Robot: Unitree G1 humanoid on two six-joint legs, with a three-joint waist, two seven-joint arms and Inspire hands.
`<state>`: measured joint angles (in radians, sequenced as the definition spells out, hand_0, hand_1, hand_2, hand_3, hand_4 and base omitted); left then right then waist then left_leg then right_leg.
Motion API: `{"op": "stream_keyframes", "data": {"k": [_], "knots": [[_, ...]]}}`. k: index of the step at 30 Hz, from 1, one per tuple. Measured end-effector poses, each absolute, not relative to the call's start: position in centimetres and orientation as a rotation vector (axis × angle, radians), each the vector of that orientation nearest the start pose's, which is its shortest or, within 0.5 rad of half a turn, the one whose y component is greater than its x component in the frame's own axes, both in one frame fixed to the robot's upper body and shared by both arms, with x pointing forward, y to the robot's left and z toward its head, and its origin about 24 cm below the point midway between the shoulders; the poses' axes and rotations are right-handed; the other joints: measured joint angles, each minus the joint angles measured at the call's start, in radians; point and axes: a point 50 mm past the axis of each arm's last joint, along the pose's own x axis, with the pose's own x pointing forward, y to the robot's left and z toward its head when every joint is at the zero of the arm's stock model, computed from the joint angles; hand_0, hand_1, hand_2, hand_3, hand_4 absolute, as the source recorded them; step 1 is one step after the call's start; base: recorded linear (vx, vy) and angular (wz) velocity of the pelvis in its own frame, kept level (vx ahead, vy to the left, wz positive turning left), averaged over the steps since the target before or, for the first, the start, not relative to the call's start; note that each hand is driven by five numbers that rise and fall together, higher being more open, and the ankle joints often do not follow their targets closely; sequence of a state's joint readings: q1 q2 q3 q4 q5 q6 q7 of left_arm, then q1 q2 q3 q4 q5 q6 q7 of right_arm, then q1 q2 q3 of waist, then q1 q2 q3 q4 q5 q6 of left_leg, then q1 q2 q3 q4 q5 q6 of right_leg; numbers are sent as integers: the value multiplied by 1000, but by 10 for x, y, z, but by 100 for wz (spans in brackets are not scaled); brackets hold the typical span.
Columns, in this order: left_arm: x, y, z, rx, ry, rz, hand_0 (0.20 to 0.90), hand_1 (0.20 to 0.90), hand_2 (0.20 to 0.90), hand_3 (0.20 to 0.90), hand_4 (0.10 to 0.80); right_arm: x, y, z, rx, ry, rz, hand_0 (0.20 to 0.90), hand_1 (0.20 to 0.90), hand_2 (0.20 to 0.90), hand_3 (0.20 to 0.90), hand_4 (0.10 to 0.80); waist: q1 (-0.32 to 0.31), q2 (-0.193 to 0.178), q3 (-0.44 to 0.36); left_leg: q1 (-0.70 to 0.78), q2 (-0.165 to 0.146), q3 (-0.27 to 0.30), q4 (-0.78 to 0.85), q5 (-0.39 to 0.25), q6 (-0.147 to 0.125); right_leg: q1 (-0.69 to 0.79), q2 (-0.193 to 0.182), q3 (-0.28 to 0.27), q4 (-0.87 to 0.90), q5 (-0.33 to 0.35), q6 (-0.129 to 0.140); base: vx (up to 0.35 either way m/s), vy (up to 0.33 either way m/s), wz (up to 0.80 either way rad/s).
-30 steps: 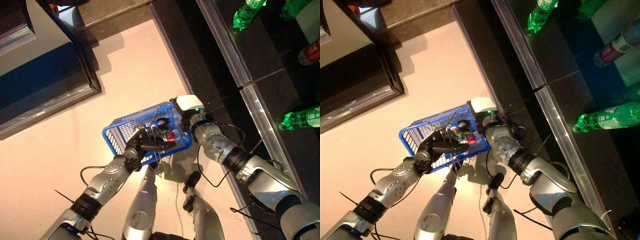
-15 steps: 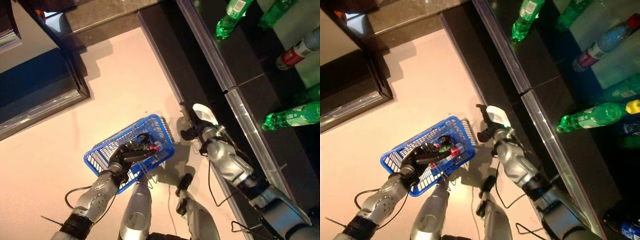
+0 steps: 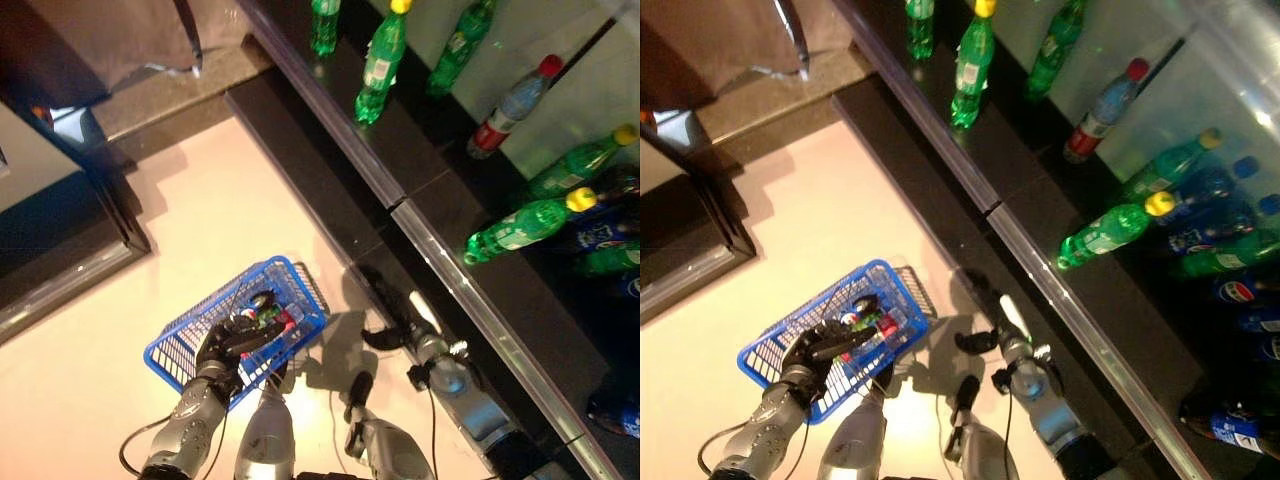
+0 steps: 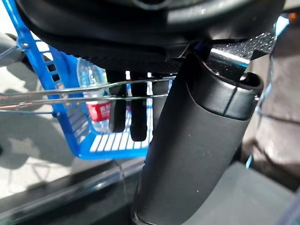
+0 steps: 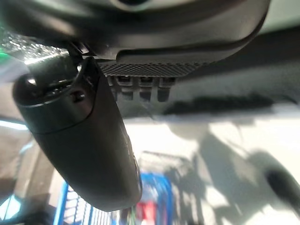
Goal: Pick up the drink and place into the basket.
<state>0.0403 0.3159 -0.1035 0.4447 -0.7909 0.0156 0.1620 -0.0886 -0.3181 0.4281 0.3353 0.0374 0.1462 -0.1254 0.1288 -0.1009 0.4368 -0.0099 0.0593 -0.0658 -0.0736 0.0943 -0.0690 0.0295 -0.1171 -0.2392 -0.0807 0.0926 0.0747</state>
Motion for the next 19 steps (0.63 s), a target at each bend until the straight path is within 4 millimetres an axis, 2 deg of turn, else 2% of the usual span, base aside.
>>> {"op": "stream_keyframes", "data": {"k": [2,3,6,7,10,13,19], "knots": [[198,228,-81,-422,595,366,300,300,300,200,100,222,-148,-66,-334,562,218,900,900,900,900,800,-24,3,-32,17,1,4,-8,-1,1,13,0,2,-2,-3,2,28,19,-6],[195,228,-86,-422,611,376,300,300,300,200,100,219,-149,-72,-305,593,207,900,900,900,900,800,-27,5,-37,25,1,5,-9,-3,1,21,0,3,-2,-4,3,0,0,0],[188,225,-100,-398,651,378,300,300,300,200,100,191,-157,-105,-217,772,170,900,900,900,900,800,-42,6,-93,31,3,9,-9,-6,2,24,1,5,-3,-6,2,5,5,-3],[180,223,-109,-397,695,394,300,300,300,200,100,179,-160,-119,-194,855,155,900,900,900,900,800,-50,11,-124,37,3,16,-9,-10,3,27,0,12,-3,-7,3,18,15,-22],[159,224,-128,-396,786,460,300,300,300,200,100,145,-169,-142,-145,1012,120,900,900,900,900,800,-68,30,-184,72,4,30,-13,-30,11,53,0,27,-3,-16,5,24,14,-16],[139,224,-141,-369,868,473,300,300,300,200,100,121,-179,-155,-14,1113,8,900,900,900,900,800,-81,46,-256,79,6,35,-13,-35,11,56,2,29,-4,-23,4,19,17,-6],[119,220,-152,-349,925,488,300,300,300,200,100,103,-186,-164,17,1162,-49,900,900,900,900,800,-80,51,-332,88,7,44,-13,-36,11,62,2,34,-8,-26,-1,2,2,-1]]}}
